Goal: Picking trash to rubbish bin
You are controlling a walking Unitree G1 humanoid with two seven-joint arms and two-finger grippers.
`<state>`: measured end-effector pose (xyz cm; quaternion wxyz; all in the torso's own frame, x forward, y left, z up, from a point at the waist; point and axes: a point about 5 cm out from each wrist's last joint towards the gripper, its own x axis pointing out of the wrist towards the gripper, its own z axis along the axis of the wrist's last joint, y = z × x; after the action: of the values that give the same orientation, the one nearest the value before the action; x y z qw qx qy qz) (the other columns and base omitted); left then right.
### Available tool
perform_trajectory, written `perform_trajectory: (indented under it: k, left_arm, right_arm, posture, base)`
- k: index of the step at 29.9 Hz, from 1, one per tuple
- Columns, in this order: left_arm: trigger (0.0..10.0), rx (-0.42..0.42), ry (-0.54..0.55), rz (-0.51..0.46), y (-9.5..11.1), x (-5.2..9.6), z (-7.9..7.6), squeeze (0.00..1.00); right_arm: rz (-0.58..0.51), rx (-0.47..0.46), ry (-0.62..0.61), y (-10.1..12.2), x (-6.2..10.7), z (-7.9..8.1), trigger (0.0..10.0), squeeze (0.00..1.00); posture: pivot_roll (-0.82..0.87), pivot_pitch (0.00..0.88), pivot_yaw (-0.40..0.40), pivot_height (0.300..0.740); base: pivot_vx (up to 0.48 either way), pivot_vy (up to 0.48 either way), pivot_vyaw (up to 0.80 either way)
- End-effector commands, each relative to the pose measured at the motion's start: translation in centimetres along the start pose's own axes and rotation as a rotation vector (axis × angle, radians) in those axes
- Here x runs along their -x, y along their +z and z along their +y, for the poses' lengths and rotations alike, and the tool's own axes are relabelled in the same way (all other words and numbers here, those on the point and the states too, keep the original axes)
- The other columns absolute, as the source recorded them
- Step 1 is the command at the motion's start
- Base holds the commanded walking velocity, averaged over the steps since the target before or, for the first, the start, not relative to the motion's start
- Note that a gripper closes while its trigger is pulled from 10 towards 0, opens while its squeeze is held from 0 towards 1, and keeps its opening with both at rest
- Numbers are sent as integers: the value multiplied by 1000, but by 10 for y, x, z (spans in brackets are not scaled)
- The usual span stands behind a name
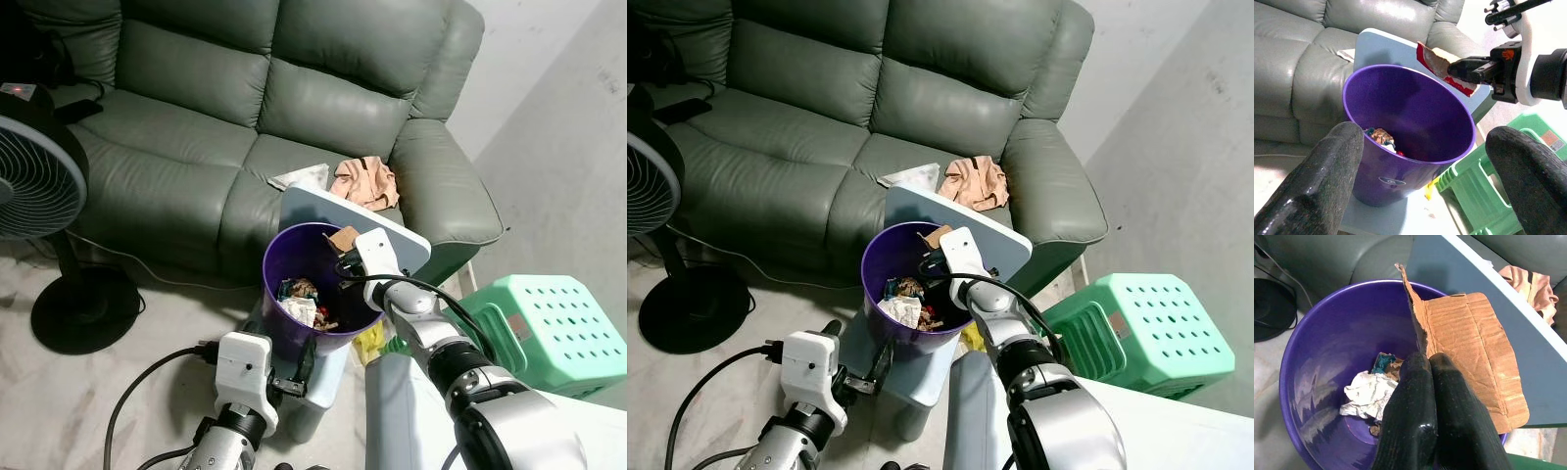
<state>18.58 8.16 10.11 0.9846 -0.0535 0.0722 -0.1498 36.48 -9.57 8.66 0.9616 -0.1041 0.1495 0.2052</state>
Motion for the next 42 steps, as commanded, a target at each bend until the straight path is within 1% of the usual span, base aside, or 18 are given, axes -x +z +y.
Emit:
perform_trajectory:
  k: [1,2,3,15,17,20,21,26,28,30,32,34,35,36,37,39,40,42]
  left_arm:
    - [10000,11,-30,-6,3,1,-8,0]
    - [10000,11,-30,-6,3,1,-8,0]
    - [10000,14,-25,-6,4,1,-7,0]
    - [10000,15,-8,-14,6,0,-6,0]
    - [10000,12,-5,-28,9,-3,-5,0]
    - [10000,5,-6,-38,11,-6,-3,0]
    - [10000,4,-6,-47,13,-8,-2,0]
    - [10000,-3,-10,-62,15,-12,-1,0]
    - [10000,-20,-18,-90,22,-20,2,0]
    - [10000,-20,-18,-90,22,-20,2,0]
    - [10000,-26,-20,-101,24,-24,5,0]
    - [10000,-28,-20,-133,31,-33,10,0]
    - [10000,-23,-17,-147,35,-37,13,0]
    - [10000,-23,-17,-147,35,-37,13,0]
    - [10000,-22,-16,-168,40,-42,16,0]
    - [10000,-20,-15,-202,48,-51,21,0]
    - [10000,-22,-16,-231,56,-60,27,0]
    - [10000,-22,-15,-251,61,-67,31,0]
  right_arm:
    - [18,-18,-17,-4,3,-10,10000,855]
    - [18,-18,-17,-4,3,-10,10000,855]
    - [13,-47,-1,-3,2,-9,10000,1000]
    - [3,-64,20,3,-1,-4,10000,1000]
    - [-46,-87,56,10,-1,-3,10000,1000]
    - [-81,-95,75,14,-1,-3,10000,1000]
    - [-99,-121,87,16,0,-4,10000,1000]
    - [-134,-148,112,19,1,-7,10000,1000]
    - [-197,-173,127,22,6,-15,10000,1000]
    - [-197,-173,127,22,6,-15,10000,1000]
    - [-217,-184,124,22,8,-19,10000,1000]
    - [-280,-205,106,24,14,-30,10000,1000]
    - [-310,-214,100,26,17,-34,10000,1000]
    - [-310,-214,100,26,17,-34,10000,1000]
    - [-332,-223,77,27,20,-40,10000,1000]
    - [-376,-247,56,30,25,-49,10000,1000]
    - [-406,-254,38,31,28,-54,10000,1000]
    - [-431,-254,14,32,32,-59,10000,1000]
  posture:
    - [184,157,-268,740]
    - [184,157,-268,740]
    - [188,158,-272,740]
    - [203,154,-285,740]
    - [203,142,-286,740]
    - [203,128,-284,740]
    - [202,123,-282,740]
    - [197,101,-275,740]
    - [191,76,-268,740]
    - [191,76,-268,740]
    - [189,62,-264,740]
    - [175,21,-251,740]
    - [175,21,-251,740]
    - [175,21,-251,740]
    - [167,0,-245,740]
    - [157,0,-237,740]
    - [142,0,-227,740]
    - [131,0,-220,740]
  base:
    - [0,0,0]
    - [0,0,0]
    - [0,0,0]
    - [0,0,0]
    - [0,0,0]
    - [0,0,0]
    - [0,0,0]
    - [0,0,0]
    - [0,0,0]
    - [0,0,0]
    - [0,0,0]
    - [0,0,0]
    - [0,0,0]
    - [0,0,0]
    - [0,0,0]
    - [0,0,0]
    - [0,0,0]
    - [0,0,0]
